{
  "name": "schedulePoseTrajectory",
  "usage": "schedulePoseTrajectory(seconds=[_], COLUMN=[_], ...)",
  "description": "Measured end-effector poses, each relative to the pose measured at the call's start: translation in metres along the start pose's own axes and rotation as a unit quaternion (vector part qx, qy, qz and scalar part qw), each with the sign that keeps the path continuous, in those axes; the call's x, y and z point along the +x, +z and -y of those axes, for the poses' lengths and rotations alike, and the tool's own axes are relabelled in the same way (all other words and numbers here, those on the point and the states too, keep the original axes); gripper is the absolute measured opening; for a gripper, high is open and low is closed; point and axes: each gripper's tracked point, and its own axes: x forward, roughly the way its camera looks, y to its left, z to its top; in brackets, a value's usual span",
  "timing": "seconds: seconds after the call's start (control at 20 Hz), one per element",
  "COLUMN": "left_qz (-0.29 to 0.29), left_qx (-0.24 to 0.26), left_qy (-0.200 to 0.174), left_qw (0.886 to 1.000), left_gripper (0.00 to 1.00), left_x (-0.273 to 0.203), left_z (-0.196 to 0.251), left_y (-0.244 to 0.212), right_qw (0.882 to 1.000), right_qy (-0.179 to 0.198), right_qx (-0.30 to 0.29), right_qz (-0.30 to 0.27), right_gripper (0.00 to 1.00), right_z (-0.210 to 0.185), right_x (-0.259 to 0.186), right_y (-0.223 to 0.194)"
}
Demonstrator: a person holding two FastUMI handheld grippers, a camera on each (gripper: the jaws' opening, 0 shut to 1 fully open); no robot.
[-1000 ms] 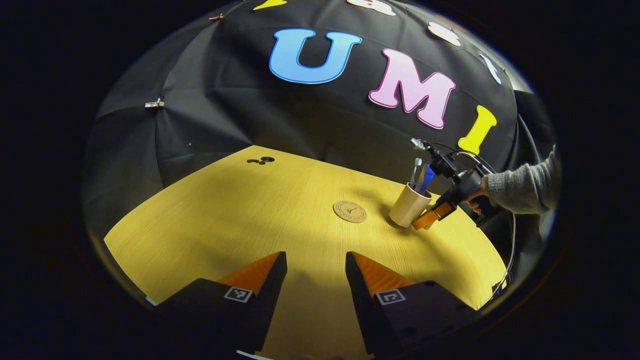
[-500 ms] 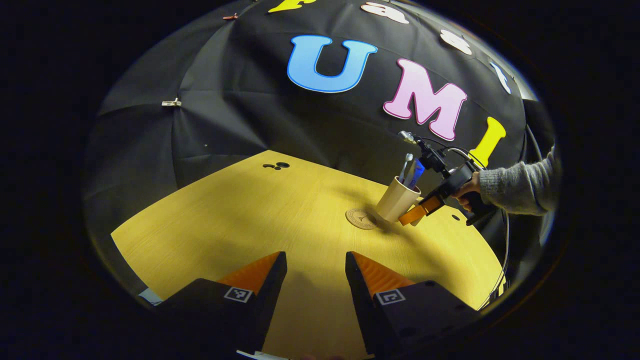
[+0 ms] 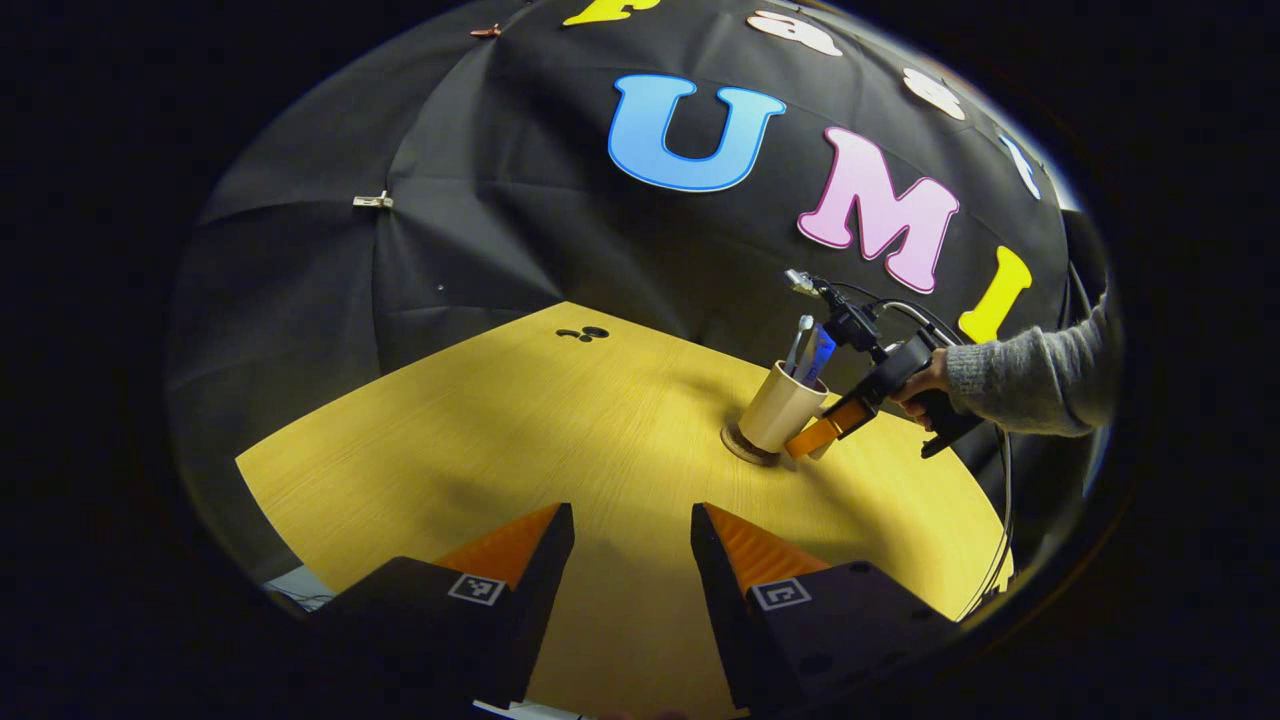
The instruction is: Put the toothbrush and toothpaste on the desktop into the cup, then pick up the cup and place it on the coaster on the desktop.
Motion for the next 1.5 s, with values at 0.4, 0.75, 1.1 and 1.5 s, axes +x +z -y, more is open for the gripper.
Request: schedulePoseTrajectory(seconds=[0.4, 0.75, 1.1, 1.5], left_qz=[-0.003, -0.005, -0.003, -0.008], left_qx=[-0.005, -0.008, -0.002, 0.036], left_qy=[0.009, 0.012, 0.01, -0.011], left_qw=[1.0, 1.0, 1.0, 0.999], left_gripper=[0.75, 0.75, 0.74, 0.74], left_x=[0.002, 0.002, -0.001, -0.009], left_z=[-0.007, -0.009, -0.004, 0.02], left_y=[0.001, -0.001, 0.005, 0.028], right_qw=[1.0, 1.0, 1.0, 0.997], right_qy=[-0.003, -0.01, -0.011, -0.032], right_qx=[0.003, 0.005, 0.018, 0.023], right_qz=[-0.016, -0.025, -0.001, 0.071], right_gripper=[0.31, 0.31, 0.39, 0.46], right_z=[-0.005, -0.002, 0.003, 0.007], right_x=[0.016, 0.023, -0.007, -0.1], right_y=[0.006, 0.008, 0.011, 0.01])
